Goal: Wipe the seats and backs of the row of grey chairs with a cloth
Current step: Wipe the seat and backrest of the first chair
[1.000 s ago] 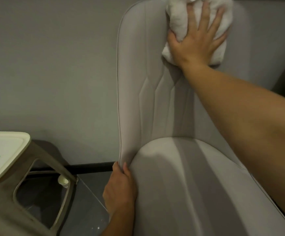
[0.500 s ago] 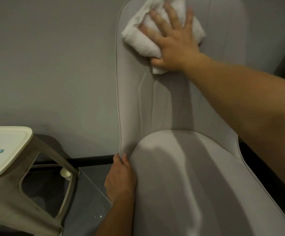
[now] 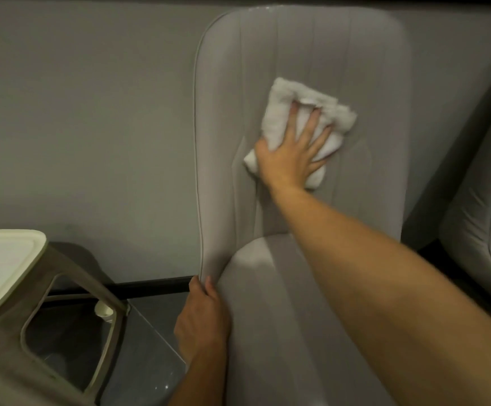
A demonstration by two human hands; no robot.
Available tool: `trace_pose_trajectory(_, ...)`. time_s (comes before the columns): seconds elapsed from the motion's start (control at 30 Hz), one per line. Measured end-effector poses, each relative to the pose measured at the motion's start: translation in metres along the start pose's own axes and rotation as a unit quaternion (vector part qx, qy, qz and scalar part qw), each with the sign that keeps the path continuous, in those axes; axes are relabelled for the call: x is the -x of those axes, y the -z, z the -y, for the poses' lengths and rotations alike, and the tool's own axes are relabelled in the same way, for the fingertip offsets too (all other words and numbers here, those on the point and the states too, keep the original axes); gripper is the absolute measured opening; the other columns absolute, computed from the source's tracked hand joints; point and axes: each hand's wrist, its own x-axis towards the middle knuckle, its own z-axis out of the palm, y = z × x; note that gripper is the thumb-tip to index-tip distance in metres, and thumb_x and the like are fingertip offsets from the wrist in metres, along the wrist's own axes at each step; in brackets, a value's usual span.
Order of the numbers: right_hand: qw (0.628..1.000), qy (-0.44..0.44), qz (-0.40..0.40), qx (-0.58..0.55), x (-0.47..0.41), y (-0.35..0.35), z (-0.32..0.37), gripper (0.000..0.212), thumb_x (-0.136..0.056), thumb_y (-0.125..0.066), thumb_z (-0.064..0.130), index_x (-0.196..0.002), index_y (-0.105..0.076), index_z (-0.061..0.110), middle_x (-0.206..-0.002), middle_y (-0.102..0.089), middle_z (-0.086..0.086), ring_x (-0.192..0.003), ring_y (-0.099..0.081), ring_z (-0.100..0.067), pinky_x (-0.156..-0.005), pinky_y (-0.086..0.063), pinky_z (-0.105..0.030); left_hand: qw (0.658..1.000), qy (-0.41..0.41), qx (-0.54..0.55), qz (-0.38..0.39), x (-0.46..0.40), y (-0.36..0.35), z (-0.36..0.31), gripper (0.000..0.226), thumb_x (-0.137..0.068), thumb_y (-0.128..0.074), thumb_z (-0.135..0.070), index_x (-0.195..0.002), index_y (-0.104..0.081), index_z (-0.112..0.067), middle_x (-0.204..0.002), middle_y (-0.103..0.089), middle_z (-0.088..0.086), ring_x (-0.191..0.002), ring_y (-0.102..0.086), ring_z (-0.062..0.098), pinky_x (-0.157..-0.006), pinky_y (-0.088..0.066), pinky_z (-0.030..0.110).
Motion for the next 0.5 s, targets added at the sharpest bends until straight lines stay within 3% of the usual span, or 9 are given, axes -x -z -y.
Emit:
trace_pose_trajectory(0.07, 0.996, 0.045, 0.039, -0.059, 0.041, -0.02, 0.013, 0.095, -0.069, -0.038, 0.065, -0.16, -0.021, 0.041, -0.17, -0.011, 0.001, -0.156, 0.002, -0.036, -0.117, -0.007, -0.07, 1.0, -0.004, -0.007, 0.001, 0.0, 0.0, 0.001, 0.056, -0.094, -0.01, -0.063, -0.123, -0.045, -0.029, -0.103, -0.069, 0.009, -0.09, -0.064, 0.035, -0.067, -0.037, 0.041)
trace_pose_trajectory(0.23, 0.97, 0.157, 0.14, -0.125, 0.103, -0.035, 0.009, 0.099, -0.076, -0.052, 0.06, -0.157, 0.002, 0.05, -0.169, 0.003, 0.013, -0.155, 0.014, -0.027, -0.119, -0.009, -0.067, 1.0, -0.003, -0.01, 0.002, 0.0, -0.001, 0.0, 0.055, -0.095, -0.01, -0.062, -0.121, -0.045, -0.028, -0.101, -0.069, 0.009, -0.089, -0.064, 0.035, -0.064, -0.036, 0.039)
trace_pose_trajectory(0.33, 0.937, 0.314, 0.148, -0.046, 0.085, -0.017, -0.018, 0.098, -0.073, -0.059, 0.055, -0.158, -0.011, 0.046, -0.17, -0.008, 0.001, -0.154, 0.0, -0.039, -0.112, -0.024, -0.072, 1.0, 0.0, -0.01, 0.005, -0.001, 0.0, 0.001, 0.052, -0.096, -0.011, -0.062, -0.113, -0.047, -0.028, -0.096, -0.068, 0.009, -0.086, -0.064, 0.035, -0.063, -0.034, 0.038)
trace_pose_trajectory(0.4, 0.88, 0.452, 0.128, 0.068, 0.048, -0.002, -0.039, 0.096, -0.072, -0.07, 0.049, -0.158, -0.027, 0.042, -0.169, -0.02, -0.005, -0.152, -0.015, -0.043, -0.105, -0.032, -0.071, 1.0, -0.002, -0.004, 0.001, 0.0, 0.0, 0.001, 0.053, -0.096, -0.012, -0.061, -0.114, -0.048, -0.027, -0.095, -0.068, 0.01, -0.085, -0.063, 0.036, -0.063, -0.033, 0.038)
trace_pose_trajectory(0.43, 0.853, 0.494, 0.11, 0.126, 0.023, 0.008, -0.048, 0.091, -0.076, -0.071, 0.047, -0.157, -0.03, 0.041, -0.168, -0.022, -0.005, -0.151, -0.019, -0.044, -0.106, -0.03, -0.071, 1.0, -0.003, -0.002, 0.0, 0.0, 0.0, 0.001, 0.053, -0.096, -0.011, -0.061, -0.112, -0.048, -0.026, -0.094, -0.068, 0.01, -0.085, -0.063, 0.036, -0.063, -0.033, 0.038)
trace_pose_trajectory(0.5, 0.838, 0.497, 0.083, 0.21, -0.034, 0.032, -0.065, 0.084, -0.086, -0.067, 0.047, -0.158, -0.026, 0.041, -0.169, -0.015, -0.003, -0.153, -0.014, -0.043, -0.112, -0.017, -0.071, 1.0, -0.008, 0.004, -0.003, 0.0, 0.0, 0.001, 0.053, -0.095, -0.011, -0.062, -0.109, -0.047, -0.027, -0.094, -0.068, 0.01, -0.085, -0.063, 0.035, -0.063, -0.033, 0.038)
